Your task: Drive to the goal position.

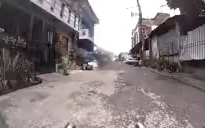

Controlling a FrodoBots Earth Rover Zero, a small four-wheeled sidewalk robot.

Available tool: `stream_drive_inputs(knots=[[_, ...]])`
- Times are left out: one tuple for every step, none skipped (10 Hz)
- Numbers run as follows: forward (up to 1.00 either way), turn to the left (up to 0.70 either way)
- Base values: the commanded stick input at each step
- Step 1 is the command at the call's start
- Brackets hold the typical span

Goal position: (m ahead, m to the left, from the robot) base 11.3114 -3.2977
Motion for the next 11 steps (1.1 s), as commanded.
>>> stream_drive_inputs(knots=[[0.7, 0.0], [0.7, 0.0], [0.7, 0.0], [0.7, 0.0], [0.7, 0.0], [0.7, 0.0], [0.7, 0.0], [0.7, 0.0], [0.7, 0.0], [0.7, 0.0], [0.7, 0.0]])
